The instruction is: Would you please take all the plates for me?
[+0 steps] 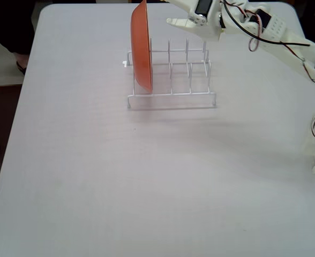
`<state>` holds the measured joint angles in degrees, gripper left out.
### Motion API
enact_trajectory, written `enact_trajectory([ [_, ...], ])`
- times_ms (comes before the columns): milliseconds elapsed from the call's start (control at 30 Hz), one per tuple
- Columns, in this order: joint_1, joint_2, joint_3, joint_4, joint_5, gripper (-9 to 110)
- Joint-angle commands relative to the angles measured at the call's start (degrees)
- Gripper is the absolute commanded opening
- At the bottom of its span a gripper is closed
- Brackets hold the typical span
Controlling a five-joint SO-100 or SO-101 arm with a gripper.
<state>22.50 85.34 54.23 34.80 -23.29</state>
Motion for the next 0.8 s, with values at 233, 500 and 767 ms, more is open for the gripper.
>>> enact_trajectory([
  [233, 4.1, -17.8, -26.5, 4.8, -2.1, 44],
  [500, 3.5, -27.2, -33.7, -4.1, -2.8, 43],
  [767, 1.3, -30.2, -33.7, -9.0, -0.9, 37],
])
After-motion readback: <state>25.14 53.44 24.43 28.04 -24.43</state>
